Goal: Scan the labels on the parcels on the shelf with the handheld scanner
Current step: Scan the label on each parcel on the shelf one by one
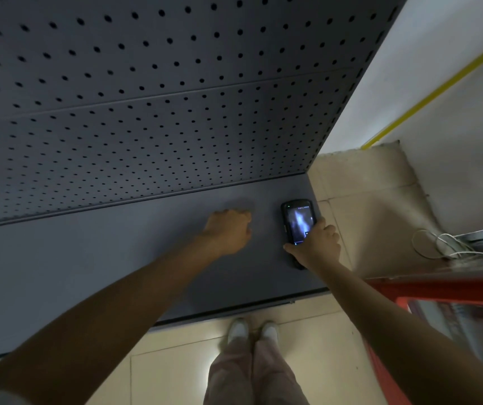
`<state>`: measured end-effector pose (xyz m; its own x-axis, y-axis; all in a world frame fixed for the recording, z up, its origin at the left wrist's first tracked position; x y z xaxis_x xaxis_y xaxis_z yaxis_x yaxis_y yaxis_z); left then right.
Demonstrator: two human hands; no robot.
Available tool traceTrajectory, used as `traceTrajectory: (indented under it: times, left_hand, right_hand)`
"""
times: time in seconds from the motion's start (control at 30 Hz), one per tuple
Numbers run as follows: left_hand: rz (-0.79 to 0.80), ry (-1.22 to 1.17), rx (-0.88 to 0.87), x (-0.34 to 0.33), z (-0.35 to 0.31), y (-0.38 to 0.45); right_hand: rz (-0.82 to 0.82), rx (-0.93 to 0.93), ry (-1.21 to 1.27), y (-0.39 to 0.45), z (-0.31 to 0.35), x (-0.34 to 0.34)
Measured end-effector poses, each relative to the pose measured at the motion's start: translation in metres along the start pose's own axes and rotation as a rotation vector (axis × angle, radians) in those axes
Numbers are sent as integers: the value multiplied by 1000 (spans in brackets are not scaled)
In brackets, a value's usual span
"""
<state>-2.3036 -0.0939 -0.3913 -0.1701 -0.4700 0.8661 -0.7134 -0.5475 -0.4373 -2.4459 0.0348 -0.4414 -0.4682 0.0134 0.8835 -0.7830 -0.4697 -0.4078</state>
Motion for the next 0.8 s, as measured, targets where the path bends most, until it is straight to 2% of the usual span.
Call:
traceTrajectory:
  times: [0.33,0.57,0.8]
  left_hand:
    - [-19,0,27,0,-8,-21]
    - [-91,10,115,6,-11,-48]
    - [-143,13,247,12,-9,-90]
  right_hand:
    - [10,66,7,-3,-7,7]
    - [31,227,-30,-12,-9,23]
    - [19,346,131,-40,9,35]
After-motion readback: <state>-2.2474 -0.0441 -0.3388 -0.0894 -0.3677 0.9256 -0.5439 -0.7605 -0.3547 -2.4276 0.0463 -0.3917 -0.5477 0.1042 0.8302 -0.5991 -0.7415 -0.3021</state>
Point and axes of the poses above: each hand's wrist, its own y-axis towards the middle knuckle, its own x-axis out of the back of the hand, z = x × y, the point moved 2 cm from there along y, towards the middle knuckle, and after that the axes turned 5 degrees about -z, right-handed, at the moved point
